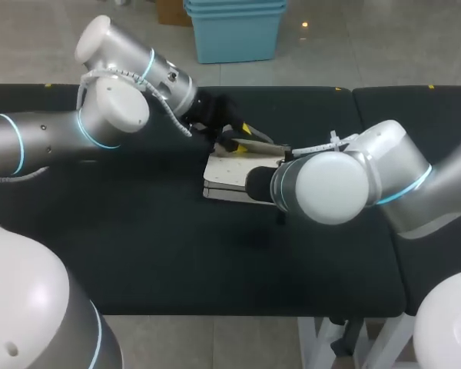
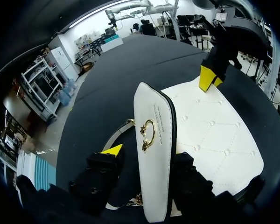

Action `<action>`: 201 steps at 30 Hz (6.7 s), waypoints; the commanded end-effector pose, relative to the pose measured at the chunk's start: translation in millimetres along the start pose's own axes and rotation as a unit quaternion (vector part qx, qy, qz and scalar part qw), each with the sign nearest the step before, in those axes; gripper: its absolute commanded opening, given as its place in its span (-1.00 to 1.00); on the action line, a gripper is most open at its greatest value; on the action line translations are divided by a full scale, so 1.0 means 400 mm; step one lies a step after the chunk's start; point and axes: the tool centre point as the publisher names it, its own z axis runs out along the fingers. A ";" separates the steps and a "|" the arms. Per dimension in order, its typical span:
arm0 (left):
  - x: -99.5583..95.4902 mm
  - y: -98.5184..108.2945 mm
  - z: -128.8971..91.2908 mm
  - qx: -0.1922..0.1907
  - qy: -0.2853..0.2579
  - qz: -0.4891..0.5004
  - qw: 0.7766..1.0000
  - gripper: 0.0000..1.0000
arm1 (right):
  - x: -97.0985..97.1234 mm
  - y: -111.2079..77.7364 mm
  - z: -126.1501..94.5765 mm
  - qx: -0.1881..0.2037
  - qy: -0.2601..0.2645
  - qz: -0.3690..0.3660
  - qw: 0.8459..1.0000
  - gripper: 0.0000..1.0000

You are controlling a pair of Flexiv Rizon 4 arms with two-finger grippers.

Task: Pick up the bag, open it, inspect its contents, close it, and place it on the opposite side

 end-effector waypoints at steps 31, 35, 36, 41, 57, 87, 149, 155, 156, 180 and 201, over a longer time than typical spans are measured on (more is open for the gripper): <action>-0.040 0.034 0.021 -0.019 0.046 -0.057 0.997 -1.00 | 0.001 -0.005 -0.005 0.005 -0.001 0.006 1.000 -0.87; -0.040 0.034 0.021 -0.019 0.046 -0.057 0.997 -1.00 | -0.022 -0.004 -0.036 0.018 0.016 0.012 1.000 1.00; -0.040 0.034 0.021 -0.019 0.046 -0.057 0.997 -1.00 | -0.033 -0.005 -0.052 0.019 0.020 0.016 0.999 1.00; -0.040 0.034 0.021 -0.019 0.046 -0.057 0.997 -1.00 | -0.077 -0.002 -0.129 0.015 0.016 0.020 1.000 1.00; -0.064 -0.022 -0.070 0.003 0.017 -0.046 0.999 -1.00 | -0.173 0.024 -0.188 0.001 0.025 -0.004 1.000 -1.00; -0.071 -0.127 -0.189 0.008 -0.005 -0.081 0.997 -1.00 | -0.359 0.063 -0.211 0.010 0.042 -0.071 0.997 -1.00; -0.019 -0.250 -0.267 0.017 -0.044 -0.073 0.996 -1.00 | -0.300 0.067 -0.048 0.068 0.056 -0.049 0.995 -1.00; -0.021 -0.250 -0.263 0.014 -0.046 -0.073 0.996 -1.00 | -0.314 0.082 -0.069 0.059 0.041 -0.052 0.996 -1.00; -0.021 -0.251 -0.260 0.013 -0.046 -0.073 0.996 -1.00 | -0.315 0.083 -0.071 0.058 0.039 -0.052 0.996 -1.00; -0.034 -0.239 -0.263 0.020 -0.060 -0.113 0.992 -1.00 | -0.250 0.079 -0.048 0.045 0.063 -0.040 0.996 -1.00; -0.005 -0.254 -0.276 0.051 -0.047 -0.088 0.994 -1.00 | -0.263 0.093 -0.002 0.046 0.079 -0.048 0.995 -1.00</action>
